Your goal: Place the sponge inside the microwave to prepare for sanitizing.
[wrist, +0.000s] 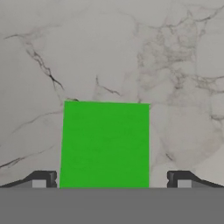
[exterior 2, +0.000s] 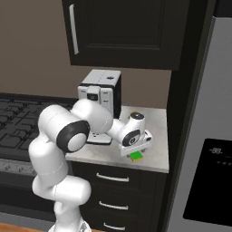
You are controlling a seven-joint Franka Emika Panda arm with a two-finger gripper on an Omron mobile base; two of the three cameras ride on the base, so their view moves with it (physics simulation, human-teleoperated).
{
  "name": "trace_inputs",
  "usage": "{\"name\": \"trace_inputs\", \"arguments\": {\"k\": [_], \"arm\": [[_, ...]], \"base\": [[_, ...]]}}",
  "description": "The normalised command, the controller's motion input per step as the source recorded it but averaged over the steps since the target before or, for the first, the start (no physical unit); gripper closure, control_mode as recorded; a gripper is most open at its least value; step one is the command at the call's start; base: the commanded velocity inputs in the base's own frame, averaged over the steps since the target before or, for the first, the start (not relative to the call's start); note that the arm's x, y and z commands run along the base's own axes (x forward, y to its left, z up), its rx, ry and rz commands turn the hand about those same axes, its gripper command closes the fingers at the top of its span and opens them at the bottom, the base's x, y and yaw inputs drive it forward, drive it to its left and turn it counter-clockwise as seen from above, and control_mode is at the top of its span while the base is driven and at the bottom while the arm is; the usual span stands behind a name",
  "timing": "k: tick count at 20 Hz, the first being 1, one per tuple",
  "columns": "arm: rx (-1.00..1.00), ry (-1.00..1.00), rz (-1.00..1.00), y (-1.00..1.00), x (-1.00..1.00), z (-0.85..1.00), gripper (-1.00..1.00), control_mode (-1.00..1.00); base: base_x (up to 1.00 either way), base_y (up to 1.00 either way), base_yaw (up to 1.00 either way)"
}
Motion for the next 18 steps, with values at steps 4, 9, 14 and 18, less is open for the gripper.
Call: {"name": "trace_inputs", "arguments": {"k": [4, 9, 14, 18], "arm": [[0.01, 0.02, 0.00, 0.02, 0.03, -0.15, -1.00, -1.00], [0.04, 0.00, 0.00, -0.08, 0.10, -0.19, -1.00, -1.00], [0.06, 0.00, 0.00, -0.01, 0.07, -0.35, -1.00, -1.00], [0.06, 0.00, 0.00, 0.00, 0.03, -0.42, 1.00, -1.00]], "base": [[0.00, 0.00, 0.00], [0.00, 0.00, 0.00], [0.00, 0.00, 0.00], [0.00, 0.00, 0.00]]}}
